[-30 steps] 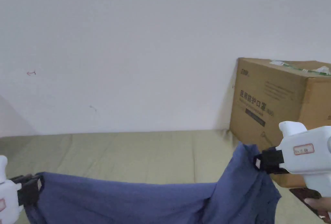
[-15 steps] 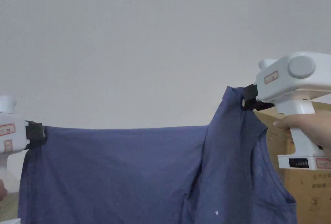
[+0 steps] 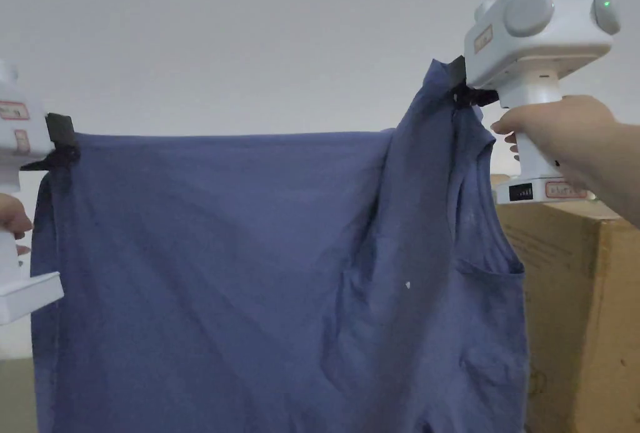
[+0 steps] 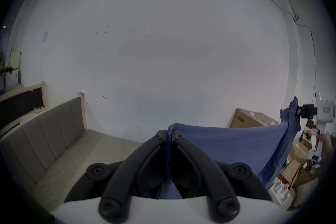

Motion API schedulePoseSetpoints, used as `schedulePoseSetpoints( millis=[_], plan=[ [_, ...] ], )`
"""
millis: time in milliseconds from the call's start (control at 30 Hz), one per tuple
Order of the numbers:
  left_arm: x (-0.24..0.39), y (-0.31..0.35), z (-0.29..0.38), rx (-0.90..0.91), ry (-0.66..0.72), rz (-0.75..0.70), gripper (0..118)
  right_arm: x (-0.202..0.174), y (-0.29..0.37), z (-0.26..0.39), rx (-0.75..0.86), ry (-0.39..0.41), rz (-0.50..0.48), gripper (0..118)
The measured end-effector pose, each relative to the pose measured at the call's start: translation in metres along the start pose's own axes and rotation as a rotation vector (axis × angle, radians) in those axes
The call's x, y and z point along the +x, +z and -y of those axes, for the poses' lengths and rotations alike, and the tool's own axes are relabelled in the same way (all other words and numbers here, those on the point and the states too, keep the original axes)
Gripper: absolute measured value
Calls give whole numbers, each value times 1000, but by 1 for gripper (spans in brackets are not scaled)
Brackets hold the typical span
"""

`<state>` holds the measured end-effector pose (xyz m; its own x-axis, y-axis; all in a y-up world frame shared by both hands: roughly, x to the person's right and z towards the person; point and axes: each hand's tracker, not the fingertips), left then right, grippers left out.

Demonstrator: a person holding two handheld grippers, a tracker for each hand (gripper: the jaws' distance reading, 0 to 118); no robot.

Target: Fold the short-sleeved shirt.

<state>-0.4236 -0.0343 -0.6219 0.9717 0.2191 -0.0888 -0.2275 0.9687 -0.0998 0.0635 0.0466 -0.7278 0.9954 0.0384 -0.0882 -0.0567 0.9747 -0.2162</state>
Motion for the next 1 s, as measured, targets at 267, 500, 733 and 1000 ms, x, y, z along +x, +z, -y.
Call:
schedulePoseSetpoints(
  millis=[267,500,733,1000],
  plan=[
    [-15,-54,101,-125,-62,-51,4,-11,-68,133,-84,-11,1,8],
    [-52,5,312,-521,78,-49,4,1,-53,394,-504,-62,-93,8],
    [-84,155,461,-854,-36,4,4,40,116,588,-844,-9,-191,8],
    [-116,267,482,-918,-35,7,4,74,252,619,-858,-11,-276,8]
  ],
)
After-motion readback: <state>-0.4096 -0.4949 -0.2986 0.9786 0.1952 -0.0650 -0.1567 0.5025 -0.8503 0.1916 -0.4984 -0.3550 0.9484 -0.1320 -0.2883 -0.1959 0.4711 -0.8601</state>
